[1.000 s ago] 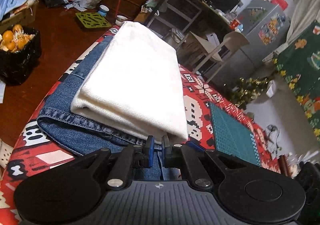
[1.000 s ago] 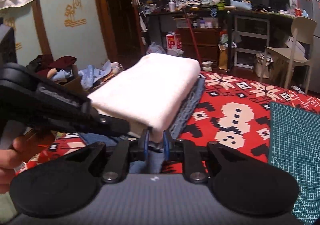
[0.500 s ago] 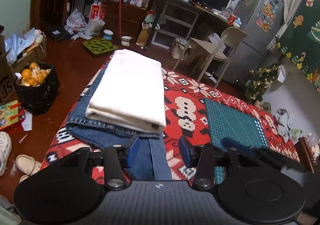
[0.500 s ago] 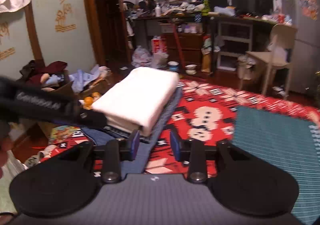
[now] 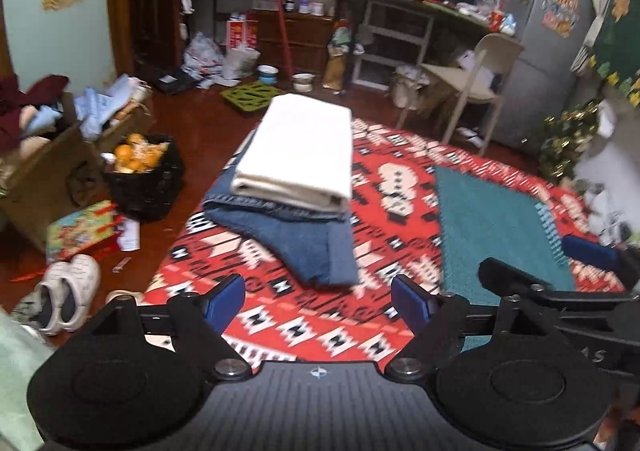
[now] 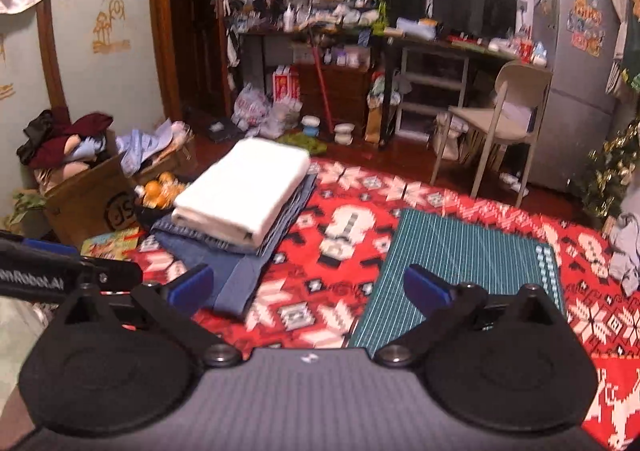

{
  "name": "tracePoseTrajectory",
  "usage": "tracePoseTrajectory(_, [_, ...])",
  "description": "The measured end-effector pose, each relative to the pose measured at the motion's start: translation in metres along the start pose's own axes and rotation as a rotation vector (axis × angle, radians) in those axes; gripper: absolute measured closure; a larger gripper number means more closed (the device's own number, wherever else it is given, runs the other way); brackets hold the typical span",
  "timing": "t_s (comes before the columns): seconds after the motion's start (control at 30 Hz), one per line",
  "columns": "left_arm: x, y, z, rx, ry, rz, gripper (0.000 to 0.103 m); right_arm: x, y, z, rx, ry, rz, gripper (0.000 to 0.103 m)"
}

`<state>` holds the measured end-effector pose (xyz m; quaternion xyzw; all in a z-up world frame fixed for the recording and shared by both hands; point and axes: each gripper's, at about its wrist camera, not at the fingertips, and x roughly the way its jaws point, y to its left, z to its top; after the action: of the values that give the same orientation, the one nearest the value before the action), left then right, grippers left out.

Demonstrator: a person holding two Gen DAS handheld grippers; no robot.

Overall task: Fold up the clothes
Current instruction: 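Open both tools and release the sweater on the jeans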

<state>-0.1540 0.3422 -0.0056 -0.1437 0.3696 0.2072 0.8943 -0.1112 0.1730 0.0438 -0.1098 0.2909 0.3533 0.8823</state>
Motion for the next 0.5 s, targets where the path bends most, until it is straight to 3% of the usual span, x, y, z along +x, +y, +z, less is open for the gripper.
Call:
tracePoseTrajectory(0.3, [0.005, -0.005, -0.026, 0.066, 0.003, 0.091, 0.023, -0.004, 0.000, -0.028, 0.046, 0.077, -0.030, 0.001])
tracePoseTrajectory(0.5, [0.014, 0.004, -0.036, 0.002, -0.023, 0.140, 0.023, 0.002, -0.002, -0.038, 0.077, 0.080, -0.064, 0.001])
